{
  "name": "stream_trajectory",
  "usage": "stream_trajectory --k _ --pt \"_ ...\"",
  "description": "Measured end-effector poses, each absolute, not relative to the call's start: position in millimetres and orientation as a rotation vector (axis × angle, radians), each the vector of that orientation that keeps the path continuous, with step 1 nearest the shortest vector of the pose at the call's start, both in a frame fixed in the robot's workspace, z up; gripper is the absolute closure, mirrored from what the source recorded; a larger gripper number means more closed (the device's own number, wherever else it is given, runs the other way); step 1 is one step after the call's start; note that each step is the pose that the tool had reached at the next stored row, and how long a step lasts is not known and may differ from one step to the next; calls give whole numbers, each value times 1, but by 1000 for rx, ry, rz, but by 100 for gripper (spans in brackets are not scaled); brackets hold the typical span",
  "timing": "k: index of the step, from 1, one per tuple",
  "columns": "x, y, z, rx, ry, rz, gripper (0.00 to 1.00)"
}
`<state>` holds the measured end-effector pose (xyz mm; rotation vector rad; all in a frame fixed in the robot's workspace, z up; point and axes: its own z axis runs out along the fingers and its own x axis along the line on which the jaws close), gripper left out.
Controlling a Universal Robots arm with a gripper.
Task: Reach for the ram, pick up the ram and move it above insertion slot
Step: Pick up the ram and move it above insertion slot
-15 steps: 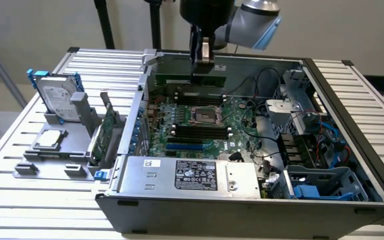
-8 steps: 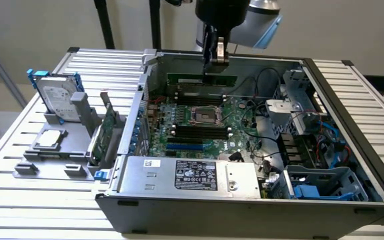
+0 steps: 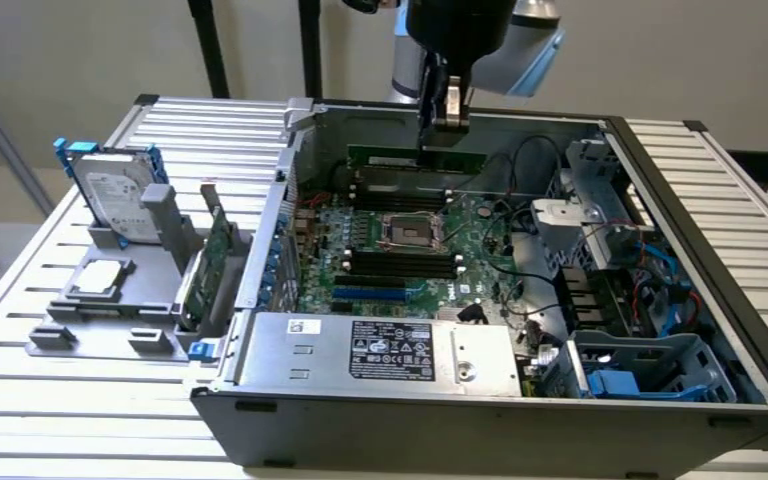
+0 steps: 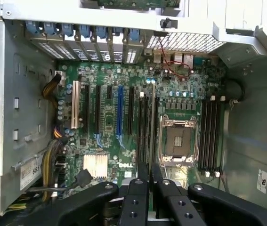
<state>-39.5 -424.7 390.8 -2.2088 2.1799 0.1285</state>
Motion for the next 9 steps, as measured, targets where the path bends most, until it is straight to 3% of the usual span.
stream_trajectory --k 9 --pt "-39 -423 391 -2198 2190 128 86"
